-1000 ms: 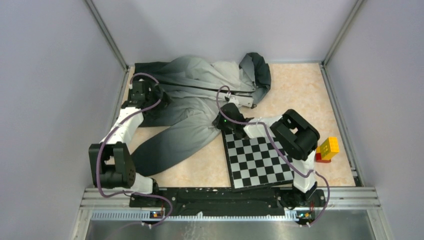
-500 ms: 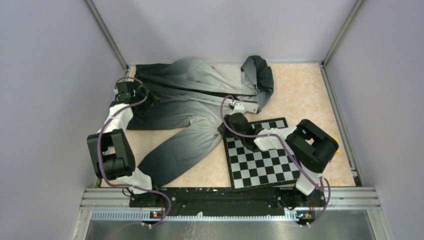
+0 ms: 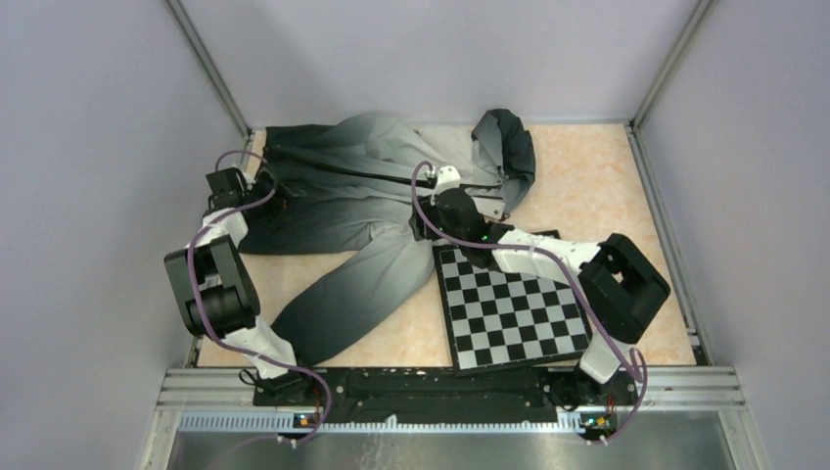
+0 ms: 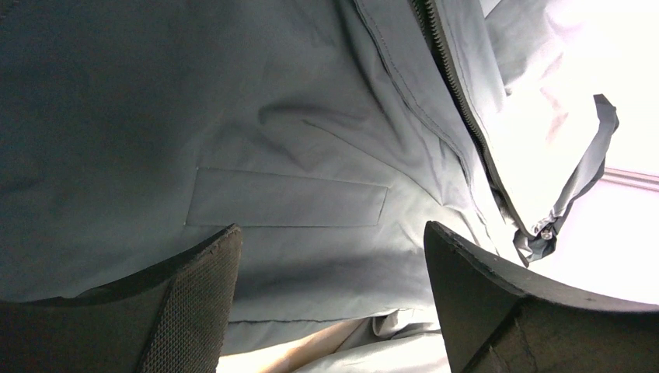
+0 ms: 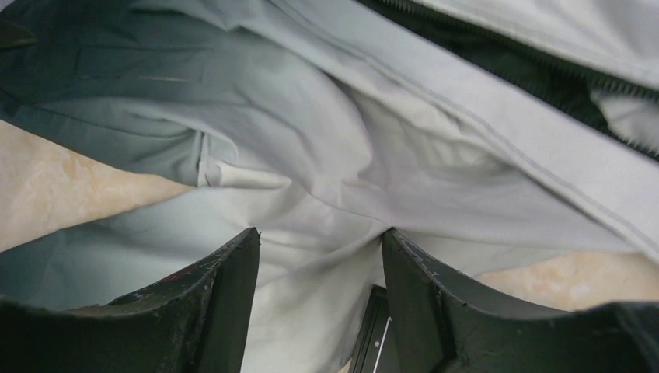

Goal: Zip up the jacket

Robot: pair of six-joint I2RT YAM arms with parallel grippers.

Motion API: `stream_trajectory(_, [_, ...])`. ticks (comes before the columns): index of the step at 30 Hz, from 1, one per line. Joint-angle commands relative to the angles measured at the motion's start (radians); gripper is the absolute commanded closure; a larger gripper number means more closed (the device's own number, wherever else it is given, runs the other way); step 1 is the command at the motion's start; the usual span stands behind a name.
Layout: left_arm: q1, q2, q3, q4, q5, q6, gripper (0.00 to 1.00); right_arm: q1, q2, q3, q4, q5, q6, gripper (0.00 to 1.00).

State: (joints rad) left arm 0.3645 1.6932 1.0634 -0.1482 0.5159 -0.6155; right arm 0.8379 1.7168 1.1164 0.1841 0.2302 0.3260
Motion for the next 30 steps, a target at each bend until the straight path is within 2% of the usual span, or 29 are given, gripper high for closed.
stream_trajectory(1, [0.005,0.016,0.093,0.074,0.006,0.049,0.12,0.013,0.124,0.238,0.037,-0.03,-0.129,0.38])
stream_trajectory(4, [0.005,0.074,0.18,0.011,-0.028,0.078,0.15,0.014,0.234,0.376,0.02,-0.039,-0.144,0.38])
stream_trajectory(8, [0.005,0.118,0.183,0.083,-0.018,0.044,0.19,0.012,0.341,0.482,0.098,-0.101,-0.189,0.37])
stream_trajectory(9, [0.005,0.136,0.184,0.104,-0.012,0.025,0.23,0.012,0.38,0.526,0.102,-0.121,-0.199,0.37])
stream_trajectory(12, [0.005,0.191,0.175,0.222,0.013,-0.072,0.45,0.012,0.498,0.675,0.045,-0.188,-0.203,0.4])
stream_trajectory(14, [0.002,0.205,0.145,0.318,-0.002,-0.158,0.5,0.011,0.547,0.699,0.046,-0.214,-0.188,0.41])
stream_trajectory(18, [-0.002,0.209,0.08,0.437,-0.143,-0.307,0.41,0.009,0.581,0.707,0.044,-0.217,-0.219,0.41])
stream_trajectory(21, [-0.003,0.235,0.045,0.536,-0.188,-0.395,0.34,-0.008,0.558,0.667,0.063,-0.2,-0.222,0.41])
stream_trajectory(25, [-0.01,0.327,0.092,0.588,-0.175,-0.485,0.36,-0.073,0.538,0.611,0.118,-0.268,-0.134,0.41])
stream_trajectory(30, [-0.026,0.38,0.143,0.601,-0.213,-0.501,0.42,-0.115,0.53,0.592,0.127,-0.283,-0.079,0.43])
